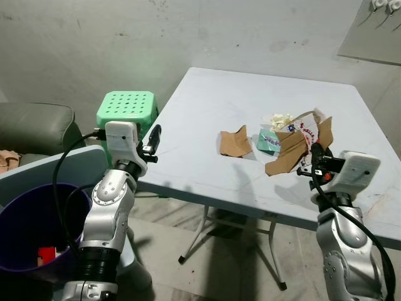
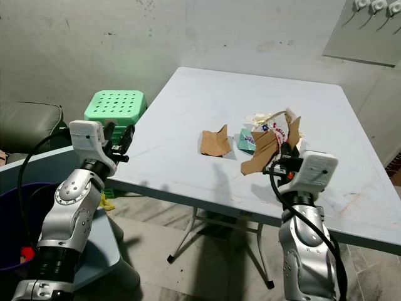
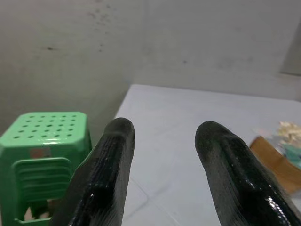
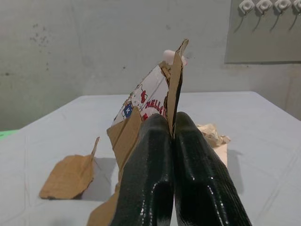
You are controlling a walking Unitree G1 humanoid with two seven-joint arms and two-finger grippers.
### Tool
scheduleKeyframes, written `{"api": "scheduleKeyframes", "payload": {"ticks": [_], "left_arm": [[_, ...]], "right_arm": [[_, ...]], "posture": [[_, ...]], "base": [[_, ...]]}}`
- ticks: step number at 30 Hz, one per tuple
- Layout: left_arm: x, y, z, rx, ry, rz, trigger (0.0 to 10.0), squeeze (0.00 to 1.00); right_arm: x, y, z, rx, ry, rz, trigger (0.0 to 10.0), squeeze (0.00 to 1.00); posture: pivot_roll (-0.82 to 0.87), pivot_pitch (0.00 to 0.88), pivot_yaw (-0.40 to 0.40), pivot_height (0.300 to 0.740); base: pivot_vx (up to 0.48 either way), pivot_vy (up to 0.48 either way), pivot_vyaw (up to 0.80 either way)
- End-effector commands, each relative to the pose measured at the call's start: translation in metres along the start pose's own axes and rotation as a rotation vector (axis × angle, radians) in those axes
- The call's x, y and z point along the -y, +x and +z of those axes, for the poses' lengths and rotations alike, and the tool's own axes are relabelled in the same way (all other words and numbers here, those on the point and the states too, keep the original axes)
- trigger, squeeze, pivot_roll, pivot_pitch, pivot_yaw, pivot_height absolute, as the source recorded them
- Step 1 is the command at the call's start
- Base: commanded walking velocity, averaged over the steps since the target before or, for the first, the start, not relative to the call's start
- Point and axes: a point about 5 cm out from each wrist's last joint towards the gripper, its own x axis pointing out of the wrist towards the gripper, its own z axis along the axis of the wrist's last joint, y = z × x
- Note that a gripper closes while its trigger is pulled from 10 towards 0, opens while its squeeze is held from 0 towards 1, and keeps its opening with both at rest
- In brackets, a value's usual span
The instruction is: Picking trash to rubbish bin
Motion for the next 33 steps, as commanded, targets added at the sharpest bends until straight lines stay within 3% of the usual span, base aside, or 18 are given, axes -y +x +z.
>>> {"api": "scheduleKeyframes", "payload": {"ticks": [1,9,15,33], "left_arm": [[0.007,-0.001,0.001,-0.006,0.013,-0.047,10.0,0.00],[0.014,0.000,0.003,0.009,0.000,-0.075,10.0,0.00],[0.004,0.004,0.009,0.039,-0.021,-0.018,10.0,0.00],[0.004,-0.003,0.003,0.022,-0.029,-0.008,10.0,0.00]], "right_arm": [[-0.001,-0.002,0.005,0.009,-0.008,0.009,10.0,0.00],[-0.011,-0.007,0.009,0.017,0.005,0.046,10.0,0.00],[-0.009,-0.004,0.016,0.051,0.009,0.038,10.0,0.00],[-0.008,-0.007,0.008,0.009,-0.008,0.048,10.0,0.00]], "posture": [[-0.07,0.000,0.001,0.740],[-0.08,0.000,0.005,0.740],[-0.09,0.000,0.003,0.740],[-0.08,0.000,-0.013,0.740]], "base": [[0.000,0.000,0.00],[0.000,0.000,0.00],[0.000,0.000,0.00],[0.000,0.000,0.00]]}}
